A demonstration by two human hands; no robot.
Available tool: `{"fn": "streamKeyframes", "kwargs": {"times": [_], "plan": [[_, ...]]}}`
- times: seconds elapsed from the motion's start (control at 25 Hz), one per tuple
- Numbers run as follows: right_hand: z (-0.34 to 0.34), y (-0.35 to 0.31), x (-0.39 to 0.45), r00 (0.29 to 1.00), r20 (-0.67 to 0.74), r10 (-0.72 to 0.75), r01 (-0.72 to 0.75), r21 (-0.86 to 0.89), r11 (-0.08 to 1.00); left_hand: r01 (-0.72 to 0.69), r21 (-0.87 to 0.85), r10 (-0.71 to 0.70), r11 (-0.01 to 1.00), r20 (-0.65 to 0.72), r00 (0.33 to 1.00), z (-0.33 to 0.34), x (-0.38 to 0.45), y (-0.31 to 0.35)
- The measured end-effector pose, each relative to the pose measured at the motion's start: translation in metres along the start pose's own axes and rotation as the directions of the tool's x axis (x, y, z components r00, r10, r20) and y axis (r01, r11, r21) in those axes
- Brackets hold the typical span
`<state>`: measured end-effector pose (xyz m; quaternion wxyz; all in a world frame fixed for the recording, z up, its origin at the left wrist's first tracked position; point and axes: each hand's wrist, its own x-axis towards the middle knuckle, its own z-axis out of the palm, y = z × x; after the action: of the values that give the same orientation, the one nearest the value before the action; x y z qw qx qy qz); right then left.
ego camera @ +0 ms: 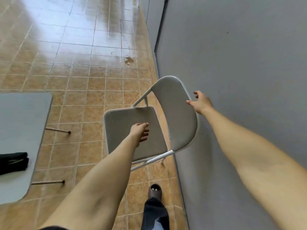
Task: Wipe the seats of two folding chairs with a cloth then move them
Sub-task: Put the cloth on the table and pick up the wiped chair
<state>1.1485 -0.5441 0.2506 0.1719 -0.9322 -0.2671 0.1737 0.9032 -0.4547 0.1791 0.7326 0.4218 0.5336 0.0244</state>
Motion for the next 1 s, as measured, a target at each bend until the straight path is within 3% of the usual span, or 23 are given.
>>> {"fn": "streamKeyframes", "kwargs": {"times": [0.12,0.2,0.36,0.44,0.52,0.68,1.0], "plan": [[0.005,0.034,0.05,0.993,0.099,0.066,-0.078,0.121,0.99,0.23,-0.313,-0.253,0.922,-0.033,0.967,0.082,0.032,-0.026],[0.014,0.05,0.072,0.98,0.173,0.102,-0.133,0.175,0.976,0.361,-0.48,-0.379,0.799,0.063,0.923,0.123,0.037,-0.03],[0.039,0.078,0.1,0.904,0.392,0.169,-0.327,0.381,0.865,0.512,-0.604,-0.532,0.611,0.166,0.83,0.18,0.044,-0.038],[0.05,0.093,0.107,0.812,0.566,0.142,-0.468,0.486,0.738,0.53,-0.662,-0.544,0.53,0.214,0.811,0.197,0.056,-0.048],[0.057,0.1,0.109,0.778,0.624,0.067,-0.488,0.535,0.689,0.531,-0.725,-0.534,0.438,0.265,0.803,0.205,0.068,-0.06],[0.06,0.1,0.105,0.789,0.614,0.002,-0.465,0.597,0.654,0.519,-0.786,-0.559,0.336,0.277,0.781,0.208,0.075,-0.074],[0.079,0.073,0.067,0.799,0.6,-0.034,-0.457,0.642,0.615,0.483,-0.818,-0.593,0.313,0.229,0.772,0.157,0.046,-0.077]]}}
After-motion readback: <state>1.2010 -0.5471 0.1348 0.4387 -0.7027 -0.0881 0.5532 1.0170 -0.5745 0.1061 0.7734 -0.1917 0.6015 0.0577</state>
